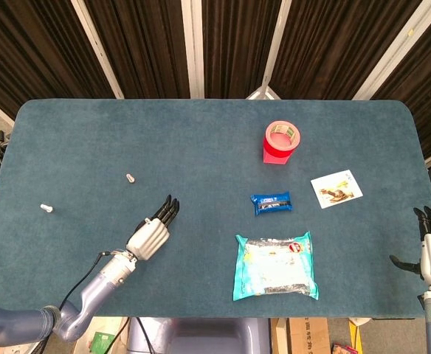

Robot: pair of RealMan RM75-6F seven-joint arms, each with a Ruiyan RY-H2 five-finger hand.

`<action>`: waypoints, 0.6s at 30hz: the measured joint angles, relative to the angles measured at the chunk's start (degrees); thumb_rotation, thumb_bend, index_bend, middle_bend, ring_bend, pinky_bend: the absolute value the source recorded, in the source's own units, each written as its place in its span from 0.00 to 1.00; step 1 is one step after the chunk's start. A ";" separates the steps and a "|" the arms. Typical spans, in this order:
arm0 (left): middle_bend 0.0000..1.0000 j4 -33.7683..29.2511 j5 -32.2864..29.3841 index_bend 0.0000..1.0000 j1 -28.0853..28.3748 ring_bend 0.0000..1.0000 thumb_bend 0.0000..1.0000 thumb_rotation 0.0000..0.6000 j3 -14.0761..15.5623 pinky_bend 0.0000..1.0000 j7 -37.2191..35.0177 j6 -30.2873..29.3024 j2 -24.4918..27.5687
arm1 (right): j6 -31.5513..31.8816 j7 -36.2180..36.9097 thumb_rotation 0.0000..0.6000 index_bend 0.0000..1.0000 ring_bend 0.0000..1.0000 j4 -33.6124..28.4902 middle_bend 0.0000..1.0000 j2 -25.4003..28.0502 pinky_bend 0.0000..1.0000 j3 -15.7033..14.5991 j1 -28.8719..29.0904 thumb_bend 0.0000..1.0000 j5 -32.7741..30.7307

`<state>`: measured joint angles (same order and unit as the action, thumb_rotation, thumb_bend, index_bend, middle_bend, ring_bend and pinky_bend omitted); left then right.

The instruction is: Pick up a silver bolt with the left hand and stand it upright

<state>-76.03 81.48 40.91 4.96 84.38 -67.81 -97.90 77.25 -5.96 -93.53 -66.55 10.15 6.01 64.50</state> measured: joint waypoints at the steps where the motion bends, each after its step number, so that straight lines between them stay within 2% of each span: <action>1: 0.04 -0.02 0.12 0.51 -0.02 0.00 0.50 1.00 -0.03 0.00 0.06 0.02 -0.01 | -0.02 0.03 1.00 0.11 0.00 -0.04 0.00 0.02 0.00 0.00 -0.01 0.00 -0.01; 8: 0.03 -0.26 0.40 0.46 -0.43 0.00 0.48 1.00 -0.38 0.00 0.96 0.53 0.02 | -0.14 0.05 1.00 0.11 0.00 -0.24 0.00 0.23 0.00 0.03 -0.02 0.00 -0.18; 14: 0.02 -0.79 0.92 0.33 -0.57 0.00 0.43 1.00 -0.86 0.00 0.88 0.55 0.10 | 0.06 0.08 1.00 0.11 0.00 -0.37 0.00 0.28 0.00 0.12 -0.09 0.00 -0.25; 18: 0.01 -1.80 1.42 0.29 -0.71 0.00 0.42 1.00 -1.49 0.00 0.12 -0.18 0.24 | 0.18 0.17 1.00 0.11 0.00 -0.45 0.00 0.33 0.00 0.11 -0.13 0.00 -0.09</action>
<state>-77.83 82.90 40.20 3.47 84.50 -67.99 -97.66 77.43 -5.79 -93.98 -66.22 10.25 5.88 64.41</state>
